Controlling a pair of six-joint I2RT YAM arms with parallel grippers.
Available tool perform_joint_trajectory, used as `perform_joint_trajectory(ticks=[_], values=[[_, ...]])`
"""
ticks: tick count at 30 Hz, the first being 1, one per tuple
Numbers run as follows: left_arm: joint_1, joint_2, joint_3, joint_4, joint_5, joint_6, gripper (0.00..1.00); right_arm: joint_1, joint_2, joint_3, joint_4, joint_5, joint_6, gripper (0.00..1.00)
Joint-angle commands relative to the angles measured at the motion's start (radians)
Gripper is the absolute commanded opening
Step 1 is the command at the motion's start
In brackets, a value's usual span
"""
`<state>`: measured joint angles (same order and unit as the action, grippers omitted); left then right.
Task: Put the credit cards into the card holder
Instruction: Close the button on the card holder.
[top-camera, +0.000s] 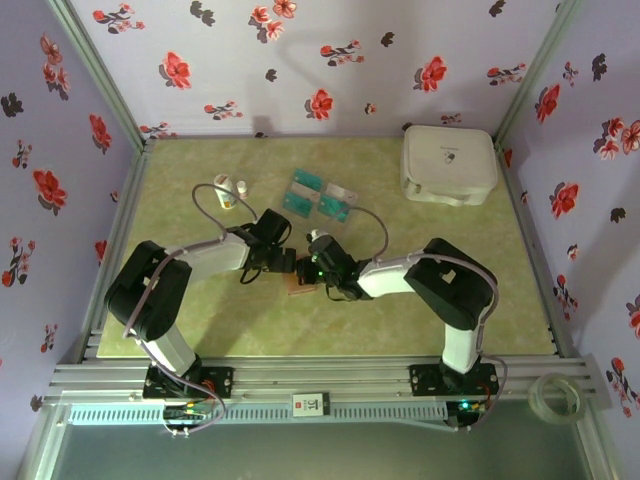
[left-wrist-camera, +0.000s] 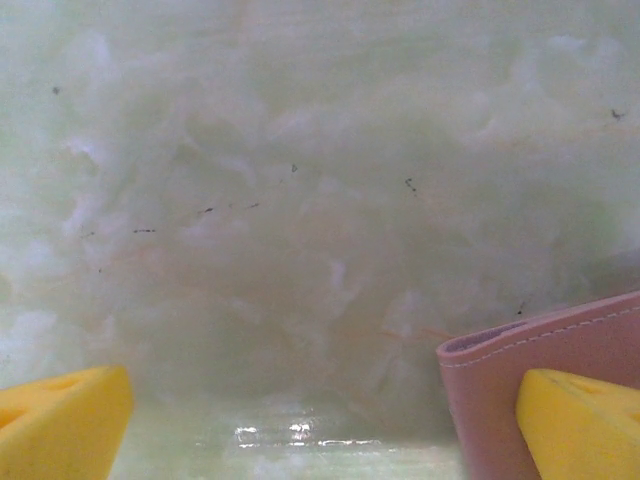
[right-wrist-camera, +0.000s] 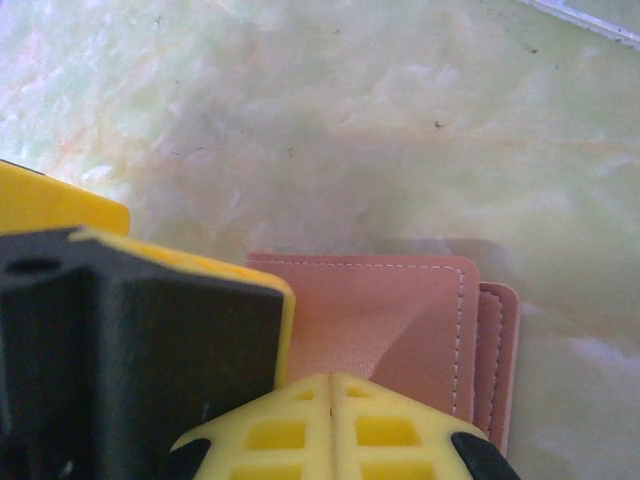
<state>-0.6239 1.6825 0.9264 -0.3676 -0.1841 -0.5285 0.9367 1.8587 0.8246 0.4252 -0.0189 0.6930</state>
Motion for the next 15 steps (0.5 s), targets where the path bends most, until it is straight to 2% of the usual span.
perform_joint_trajectory(ticks=[1, 7, 15], values=[[0.037, 0.028, -0.024, -0.042, 0.01, -0.051, 1.0, 0.064, 0.098, -0.116, -0.134, -0.01, 0.019, 0.0], [0.046, 0.03, -0.026, -0.044, 0.022, -0.054, 1.0, 0.07, 0.098, -0.21, 0.021, 0.031, 0.019, 0.0], [0.049, 0.039, -0.028, -0.05, 0.021, -0.061, 1.0, 0.082, 0.09, -0.227, 0.022, 0.056, -0.013, 0.0]])
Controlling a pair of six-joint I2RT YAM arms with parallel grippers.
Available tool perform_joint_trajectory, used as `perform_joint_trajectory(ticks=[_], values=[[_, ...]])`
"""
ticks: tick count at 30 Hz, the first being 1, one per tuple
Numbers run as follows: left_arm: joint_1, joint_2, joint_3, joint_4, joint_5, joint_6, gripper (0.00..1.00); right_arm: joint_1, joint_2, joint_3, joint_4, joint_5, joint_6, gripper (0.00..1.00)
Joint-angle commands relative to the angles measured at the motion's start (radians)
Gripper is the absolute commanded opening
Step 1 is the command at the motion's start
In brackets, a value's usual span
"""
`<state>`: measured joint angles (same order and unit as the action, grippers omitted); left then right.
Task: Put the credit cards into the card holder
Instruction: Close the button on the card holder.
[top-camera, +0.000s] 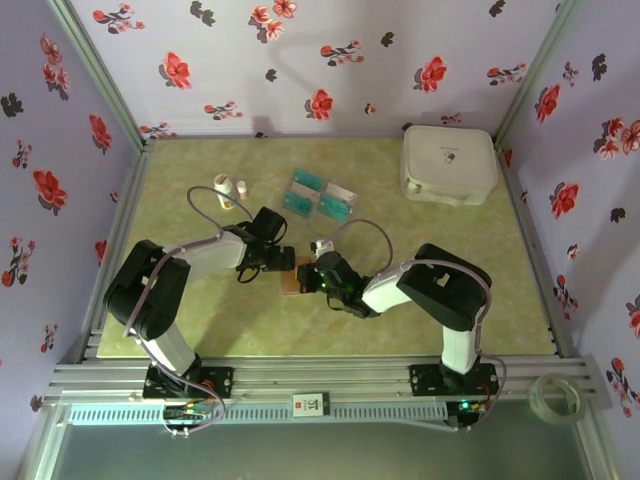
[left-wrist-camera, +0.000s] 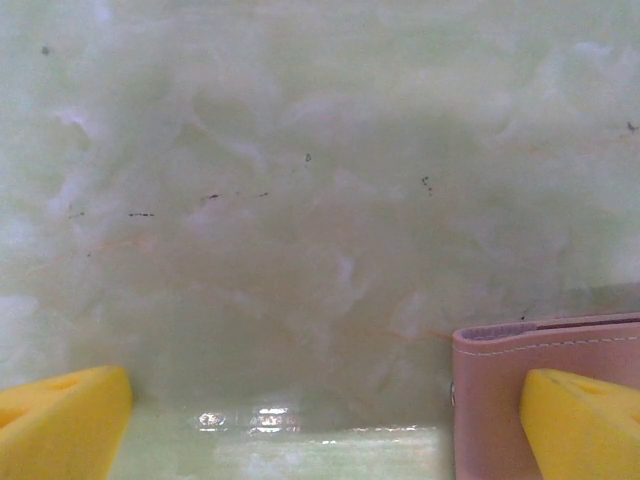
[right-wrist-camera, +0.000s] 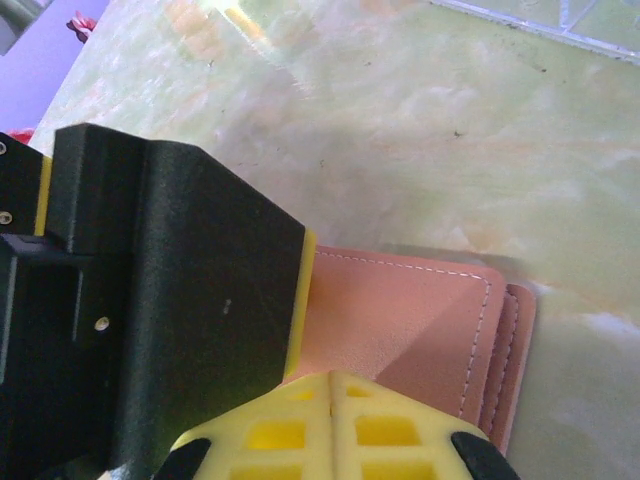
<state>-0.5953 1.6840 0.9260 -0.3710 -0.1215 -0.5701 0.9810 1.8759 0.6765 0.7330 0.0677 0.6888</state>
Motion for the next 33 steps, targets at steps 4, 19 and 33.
perform_joint_trajectory(ticks=[4, 19, 33], values=[[0.026, 0.043, -0.023, -0.05, -0.041, -0.021, 1.0, 0.045, 0.066, -0.073, -0.322, -0.019, -0.028, 0.0], [0.135, -0.019, 0.103, -0.132, 0.006, 0.072, 1.0, 0.046, -0.083, 0.115, -0.556, -0.031, -0.064, 0.32], [0.147, -0.259, 0.012, -0.055, 0.055, 0.119, 1.0, -0.038, -0.309, 0.197, -0.75, -0.048, -0.12, 0.6]])
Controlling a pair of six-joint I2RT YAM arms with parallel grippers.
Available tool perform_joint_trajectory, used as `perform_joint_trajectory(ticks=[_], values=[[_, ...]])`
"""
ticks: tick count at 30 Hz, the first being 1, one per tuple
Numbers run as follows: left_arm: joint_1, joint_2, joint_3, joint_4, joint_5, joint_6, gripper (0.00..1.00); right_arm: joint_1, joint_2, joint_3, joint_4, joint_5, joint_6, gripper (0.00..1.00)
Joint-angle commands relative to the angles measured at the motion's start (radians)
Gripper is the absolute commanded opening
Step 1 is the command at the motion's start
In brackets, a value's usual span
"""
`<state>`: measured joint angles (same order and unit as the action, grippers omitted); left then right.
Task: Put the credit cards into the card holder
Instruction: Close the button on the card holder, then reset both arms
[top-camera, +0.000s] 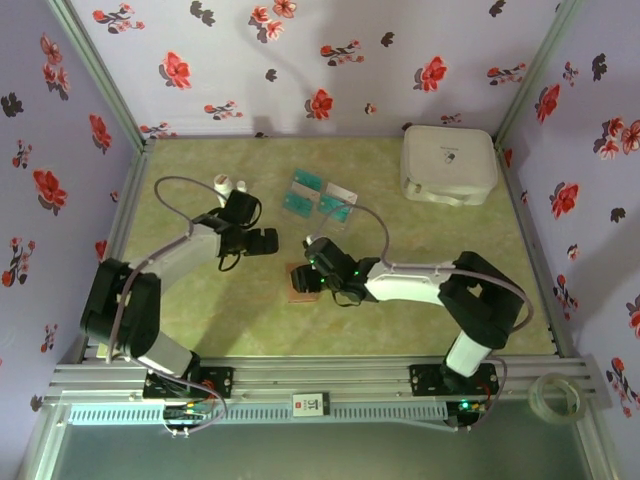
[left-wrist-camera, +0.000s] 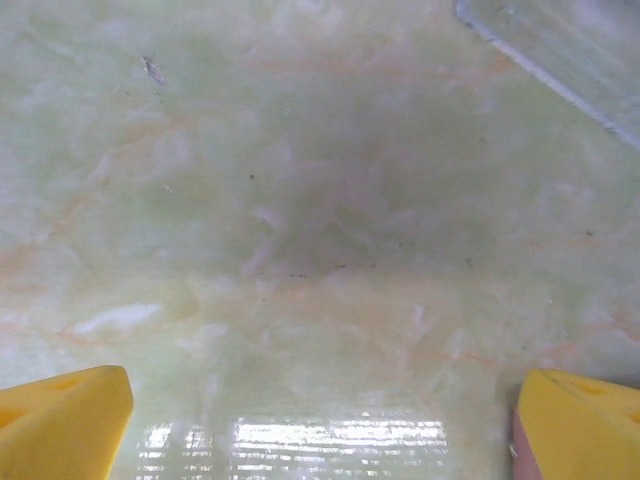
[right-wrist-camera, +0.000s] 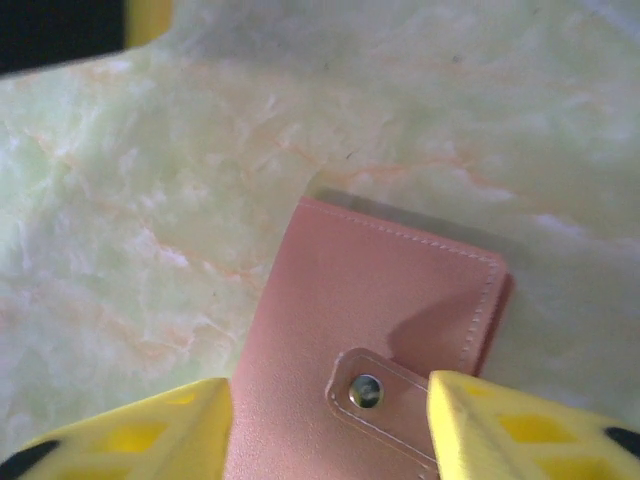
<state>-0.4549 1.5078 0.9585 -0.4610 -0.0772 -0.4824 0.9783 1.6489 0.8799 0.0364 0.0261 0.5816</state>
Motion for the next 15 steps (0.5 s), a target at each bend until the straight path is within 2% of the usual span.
perform_joint_trajectory(ticks=[1, 2, 4, 8, 11, 12, 13, 15], values=[[0.008, -0.122, -0.025, 0.047, 0.01, 0.034, 1.0, -0.056, -0.121, -0.019, -0.059, -0.008, -0.012, 0.66], [0.008, -0.156, -0.03, 0.057, 0.007, 0.039, 1.0, -0.078, -0.158, -0.031, -0.066, -0.008, -0.011, 0.72], [0.014, -0.241, -0.036, 0.079, -0.014, 0.048, 1.0, -0.127, -0.252, -0.055, -0.087, 0.003, -0.009, 0.98], [0.027, -0.363, -0.049, 0.126, -0.114, 0.074, 1.0, -0.223, -0.42, -0.064, -0.208, 0.102, -0.072, 0.99], [0.044, -0.409, -0.061, 0.174, -0.205, 0.129, 1.0, -0.298, -0.526, -0.039, -0.337, 0.287, -0.141, 0.99], [0.049, -0.417, -0.079, 0.216, -0.23, 0.168, 1.0, -0.325, -0.562, -0.041, -0.363, 0.388, -0.154, 0.99], [0.053, -0.428, -0.109, 0.269, -0.262, 0.21, 1.0, -0.357, -0.601, -0.052, -0.376, 0.49, -0.161, 0.99], [0.066, -0.446, -0.168, 0.371, -0.329, 0.269, 1.0, -0.441, -0.668, -0.104, -0.323, 0.611, -0.197, 0.99]])
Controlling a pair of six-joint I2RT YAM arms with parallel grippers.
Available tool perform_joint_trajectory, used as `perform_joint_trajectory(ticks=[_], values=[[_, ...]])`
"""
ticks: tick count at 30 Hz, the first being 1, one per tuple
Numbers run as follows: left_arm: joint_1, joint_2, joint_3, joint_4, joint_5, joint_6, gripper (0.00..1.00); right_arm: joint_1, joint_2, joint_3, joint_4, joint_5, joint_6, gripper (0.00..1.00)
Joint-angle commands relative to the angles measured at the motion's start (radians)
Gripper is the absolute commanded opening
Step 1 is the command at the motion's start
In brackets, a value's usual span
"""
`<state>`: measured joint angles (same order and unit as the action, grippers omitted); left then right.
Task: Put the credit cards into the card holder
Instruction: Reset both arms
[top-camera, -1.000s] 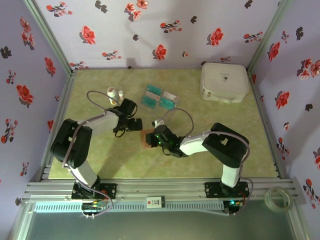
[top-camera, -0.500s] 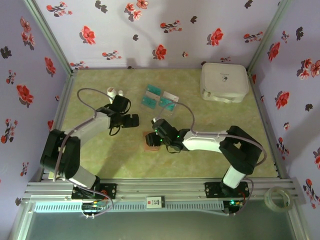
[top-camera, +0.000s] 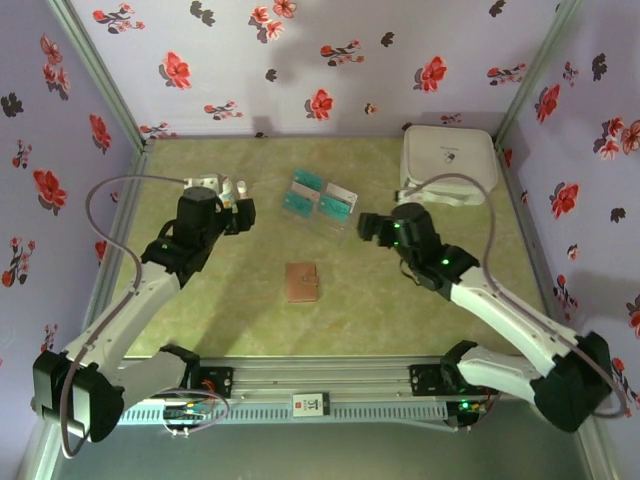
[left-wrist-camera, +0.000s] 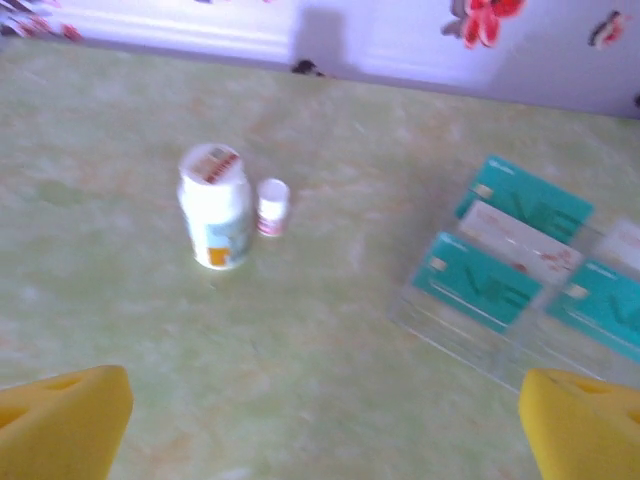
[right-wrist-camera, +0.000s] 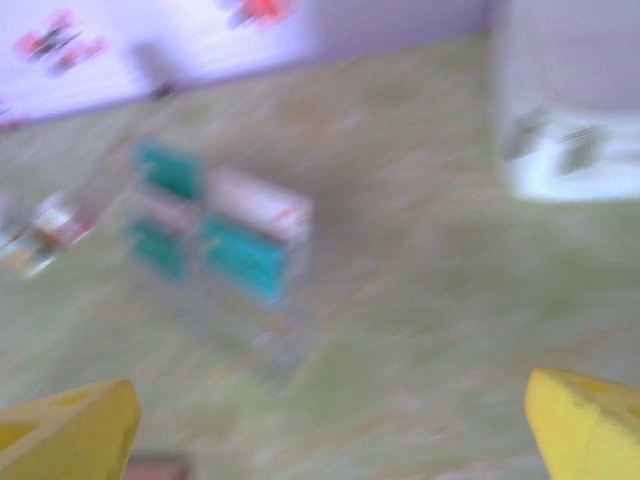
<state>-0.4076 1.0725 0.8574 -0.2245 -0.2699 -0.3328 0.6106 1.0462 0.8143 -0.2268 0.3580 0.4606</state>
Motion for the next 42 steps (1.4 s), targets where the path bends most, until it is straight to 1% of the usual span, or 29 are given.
perform_joint_trajectory(ticks=[1, 4, 7, 10, 11, 12, 14, 16, 18, 20, 22, 23, 24, 25, 26, 27, 28, 29, 30, 31, 32, 33, 34, 35, 36, 37, 39, 42], values=[[0.034, -0.018, -0.102, 0.185, -0.152, 0.149, 1.0, -0.13, -0.101, -0.085, 0.008, 0.3, -0.102, 0.99], [0.093, -0.028, -0.174, 0.277, -0.178, 0.189, 1.0, -0.289, -0.168, -0.217, 0.205, 0.318, -0.139, 0.99], [0.168, -0.015, -0.215, 0.324, -0.177, 0.187, 1.0, -0.394, -0.13, -0.315, 0.412, 0.304, -0.233, 0.99], [0.239, 0.008, -0.261, 0.396, -0.165, 0.163, 1.0, -0.463, -0.002, -0.309, 0.446, 0.32, -0.27, 0.99], [0.257, 0.017, -0.283, 0.435, -0.144, 0.162, 1.0, -0.477, 0.035, -0.305, 0.452, 0.333, -0.272, 0.99], [0.268, 0.031, -0.307, 0.484, -0.124, 0.175, 1.0, -0.488, 0.076, -0.309, 0.481, 0.346, -0.272, 0.99], [0.274, 0.069, -0.326, 0.536, -0.124, 0.188, 1.0, -0.506, 0.134, -0.327, 0.557, 0.345, -0.277, 0.99], [0.276, 0.113, -0.338, 0.575, -0.126, 0.213, 1.0, -0.516, 0.197, -0.356, 0.675, 0.329, -0.289, 0.99], [0.28, 0.15, -0.374, 0.654, -0.15, 0.224, 1.0, -0.522, 0.267, -0.376, 0.793, 0.283, -0.315, 0.99], [0.285, 0.182, -0.427, 0.773, -0.153, 0.274, 1.0, -0.533, 0.327, -0.379, 0.846, 0.214, -0.309, 0.99], [0.307, 0.223, -0.478, 0.894, -0.144, 0.291, 1.0, -0.537, 0.402, -0.431, 1.011, 0.169, -0.312, 0.99], [0.324, 0.249, -0.506, 0.966, -0.129, 0.294, 1.0, -0.54, 0.443, -0.463, 1.135, 0.12, -0.338, 0.99], [0.335, 0.255, -0.511, 0.986, -0.121, 0.289, 1.0, -0.54, 0.456, -0.466, 1.15, 0.056, -0.363, 0.99], [0.353, 0.264, -0.515, 1.012, -0.083, 0.28, 1.0, -0.54, 0.451, -0.456, 1.099, -0.008, -0.37, 0.99], [0.372, 0.291, -0.517, 1.049, -0.041, 0.265, 1.0, -0.54, 0.488, -0.46, 1.136, -0.071, -0.393, 0.99], [0.38, 0.327, -0.523, 1.099, -0.011, 0.27, 1.0, -0.541, 0.546, -0.479, 1.276, -0.101, -0.417, 0.99], [0.38, 0.362, -0.528, 1.145, 0.0, 0.279, 1.0, -0.544, 0.547, -0.475, 1.265, -0.108, -0.416, 0.99], [0.381, 0.407, -0.535, 1.191, 0.021, 0.284, 1.0, -0.56, 0.505, -0.44, 1.124, -0.133, -0.395, 0.99], [0.379, 0.468, -0.537, 1.251, 0.051, 0.308, 1.0, -0.586, 0.499, -0.412, 1.057, -0.178, -0.373, 0.99], [0.377, 0.489, -0.521, 1.264, 0.066, 0.33, 1.0, -0.606, 0.521, -0.412, 1.095, -0.216, -0.364, 0.99], [0.377, 0.462, -0.468, 1.124, 0.085, 0.325, 1.0, -0.615, 0.53, -0.418, 1.121, -0.235, -0.358, 0.99], [0.391, 0.47, -0.459, 1.097, 0.118, 0.323, 1.0, -0.615, 0.517, -0.409, 1.078, -0.234, -0.361, 0.99], [0.407, 0.474, -0.459, 1.111, 0.141, 0.312, 1.0, -0.615, 0.511, -0.401, 1.053, -0.234, -0.358, 0.99], [0.408, 0.467, -0.456, 1.086, 0.143, 0.31, 1.0, -0.615, 0.521, -0.407, 1.083, -0.233, -0.362, 0.99], [0.408, 0.474, -0.461, 1.11, 0.14, 0.313, 1.0, -0.615, 0.524, -0.416, 1.11, -0.233, -0.365, 0.99], [0.408, 0.469, -0.459, 1.096, 0.142, 0.312, 1.0, -0.612, 0.515, -0.421, 1.104, -0.234, -0.37, 0.99], [0.399, 0.47, -0.462, 1.105, 0.119, 0.319, 1.0, -0.594, 0.504, -0.432, 1.108, -0.161, -0.369, 0.99], [0.391, 0.472, -0.463, 1.11, 0.113, 0.325, 1.0, -0.574, 0.506, -0.444, 1.137, -0.137, -0.385, 0.99]])
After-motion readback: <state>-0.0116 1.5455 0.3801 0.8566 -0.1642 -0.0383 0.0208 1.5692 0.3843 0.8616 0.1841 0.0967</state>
